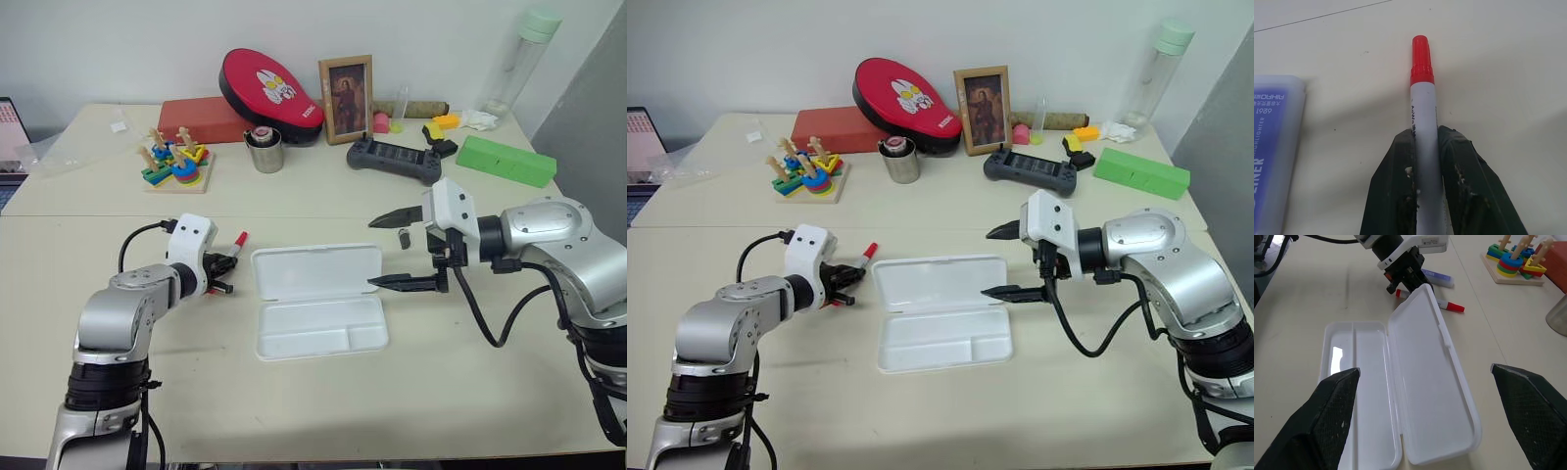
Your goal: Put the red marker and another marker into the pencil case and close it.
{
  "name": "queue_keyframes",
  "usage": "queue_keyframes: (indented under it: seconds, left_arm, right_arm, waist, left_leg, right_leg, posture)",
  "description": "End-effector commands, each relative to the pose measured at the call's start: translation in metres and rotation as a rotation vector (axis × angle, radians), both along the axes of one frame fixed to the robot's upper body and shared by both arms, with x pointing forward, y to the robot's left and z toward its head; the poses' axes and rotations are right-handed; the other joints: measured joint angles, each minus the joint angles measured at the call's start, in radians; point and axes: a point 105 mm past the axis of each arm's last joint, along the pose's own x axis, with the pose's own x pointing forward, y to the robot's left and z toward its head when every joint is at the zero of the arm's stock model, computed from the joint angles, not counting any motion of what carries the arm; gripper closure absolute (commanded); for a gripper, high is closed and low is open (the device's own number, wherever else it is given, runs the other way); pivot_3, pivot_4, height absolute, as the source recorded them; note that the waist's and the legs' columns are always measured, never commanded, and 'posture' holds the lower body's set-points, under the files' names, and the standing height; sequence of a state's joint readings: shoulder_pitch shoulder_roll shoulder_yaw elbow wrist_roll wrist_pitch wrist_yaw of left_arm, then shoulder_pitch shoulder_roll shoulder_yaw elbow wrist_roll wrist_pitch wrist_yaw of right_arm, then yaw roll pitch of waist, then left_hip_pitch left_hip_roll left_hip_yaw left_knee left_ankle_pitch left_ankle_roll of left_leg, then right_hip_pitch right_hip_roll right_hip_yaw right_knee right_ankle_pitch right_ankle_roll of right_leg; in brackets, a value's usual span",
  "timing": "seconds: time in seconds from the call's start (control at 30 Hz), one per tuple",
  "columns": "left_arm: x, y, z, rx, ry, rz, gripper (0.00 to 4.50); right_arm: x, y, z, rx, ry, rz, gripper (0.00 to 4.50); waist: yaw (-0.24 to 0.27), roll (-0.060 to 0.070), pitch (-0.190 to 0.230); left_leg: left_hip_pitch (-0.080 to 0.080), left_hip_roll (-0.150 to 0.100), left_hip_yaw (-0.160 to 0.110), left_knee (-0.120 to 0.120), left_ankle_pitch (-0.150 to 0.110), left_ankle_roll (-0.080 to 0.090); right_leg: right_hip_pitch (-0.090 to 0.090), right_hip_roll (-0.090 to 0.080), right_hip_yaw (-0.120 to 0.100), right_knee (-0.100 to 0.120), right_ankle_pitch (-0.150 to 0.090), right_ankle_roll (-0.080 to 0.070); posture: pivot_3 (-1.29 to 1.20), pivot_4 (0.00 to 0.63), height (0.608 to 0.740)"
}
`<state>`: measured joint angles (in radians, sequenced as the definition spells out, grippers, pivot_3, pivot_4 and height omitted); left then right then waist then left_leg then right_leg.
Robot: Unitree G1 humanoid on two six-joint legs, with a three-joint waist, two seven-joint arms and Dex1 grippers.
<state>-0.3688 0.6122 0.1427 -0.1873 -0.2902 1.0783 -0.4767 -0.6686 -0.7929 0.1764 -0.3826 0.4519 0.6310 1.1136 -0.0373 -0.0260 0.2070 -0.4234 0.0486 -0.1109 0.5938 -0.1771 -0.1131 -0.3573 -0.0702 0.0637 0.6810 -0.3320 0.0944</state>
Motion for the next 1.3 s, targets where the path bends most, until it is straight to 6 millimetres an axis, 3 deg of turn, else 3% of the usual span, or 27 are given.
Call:
queue_keyframes:
  seconds: [0.03, 0.37, 0.53, 0.6, 0.7, 0.83, 0.93, 1.07, 1.3]
  left_arm:
    - [-0.005, 0.0, -0.003, 0.006, 0.018, -0.02, 4.08]
    - [-0.012, 0.006, 0.024, 0.057, -0.058, -0.045, 4.08]
    - [-0.011, 0.006, 0.058, 0.089, -0.146, -0.07, 4.08]
    - [-0.01, 0.004, 0.081, 0.114, -0.205, -0.097, 4.08]
    - [-0.011, -0.008, 0.11, 0.131, -0.279, -0.169, 4.08]
    - [-0.019, -0.041, 0.133, 0.124, -0.334, -0.339, 4.08]
    - [-0.033, -0.076, 0.134, 0.117, -0.331, -0.531, 4.08]
    - [-0.053, -0.107, 0.129, 0.072, -0.291, -0.738, 4.08]
    - [-0.077, -0.127, 0.096, 0.024, -0.173, -0.94, 4.08]
  right_arm:
    - [-0.006, -0.004, 0.007, -0.01, -0.046, 0.018, 0.0]
    - [-0.007, -0.01, 0.005, -0.077, -0.103, 0.047, 0.0]
    - [-0.006, -0.012, 0.003, -0.087, -0.106, 0.048, 0.0]
    - [-0.006, -0.013, 0.001, -0.093, -0.103, 0.049, 0.0]
    - [-0.006, -0.014, 0.0, -0.099, -0.105, 0.048, 0.0]
    - [-0.004, -0.016, 0.0, -0.109, -0.109, 0.043, 0.0]
    - [-0.002, -0.018, 0.0, -0.12, -0.117, 0.031, 0.0]
    - [0.003, -0.021, 0.001, -0.127, -0.128, 0.014, 0.0]
    - [0.003, -0.024, 0.001, -0.139, -0.13, 0.007, 0.0]
  waist:
    - [0.0, 0.0, 0.0]
    - [-0.003, 0.0, 0.0]
    - [-0.002, 0.0, 0.0]
    - [-0.001, 0.0, 0.0]
    - [0.0, 0.0, 0.0]
    - [0.003, 0.0, 0.0]
    - [0.003, 0.0, 0.0]
    - [0.002, 0.0, 0.0]
    - [0.001, 0.0, 0.0]
  left_leg:
    - [0.0, 0.0, 0.0, 0.0, 0.0, 0.0]
    - [0.0, 0.0, 0.0, 0.0, 0.0, 0.0]
    - [0.0, 0.0, 0.0, 0.0, 0.0, 0.0]
    - [0.0, 0.0, 0.0, 0.0, 0.0, 0.0]
    - [0.0, 0.0, 0.0, 0.0, 0.0, 0.0]
    - [-0.001, 0.0, 0.0, 0.0, 0.0, 0.0]
    - [-0.001, 0.0, 0.0, 0.0, 0.0, 0.0]
    - [-0.001, 0.0, 0.0, 0.0, 0.0, 0.0]
    - [-0.001, 0.0, 0.0, 0.0, 0.0, 0.0]
  right_leg:
    - [0.0, 0.0, 0.0, 0.0, 0.0, 0.0]
    - [0.0, 0.0, 0.0, 0.0, 0.0, 0.0]
    - [0.0, 0.0, 0.0, 0.0, 0.0, 0.0]
    - [0.0, 0.0, 0.0, 0.0, 0.0, 0.0]
    - [0.0, 0.0, 0.0, 0.0, 0.0, 0.0]
    - [0.0, 0.0, 0.0, -0.001, 0.0, 0.0]
    - [0.0, 0.0, 0.0, -0.001, 0.0, 0.0]
    - [0.0, 0.0, 0.0, -0.001, 0.0, 0.0]
    - [0.0, 0.0, 0.0, 0.0, 0.0, 0.0]
  posture:
    - [0.0, 0.15, 0.74]
    - [0.0, 0.15, 0.74]
    - [0.0, 0.15, 0.74]
    - [0.0, 0.15, 0.74]
    - [0.0, 0.15, 0.74]
    - [0.0, 0.15, 0.74]
    - [0.0, 0.15, 0.74]
    - [0.0, 0.15, 0.74]
    - [0.0, 0.15, 0.74]
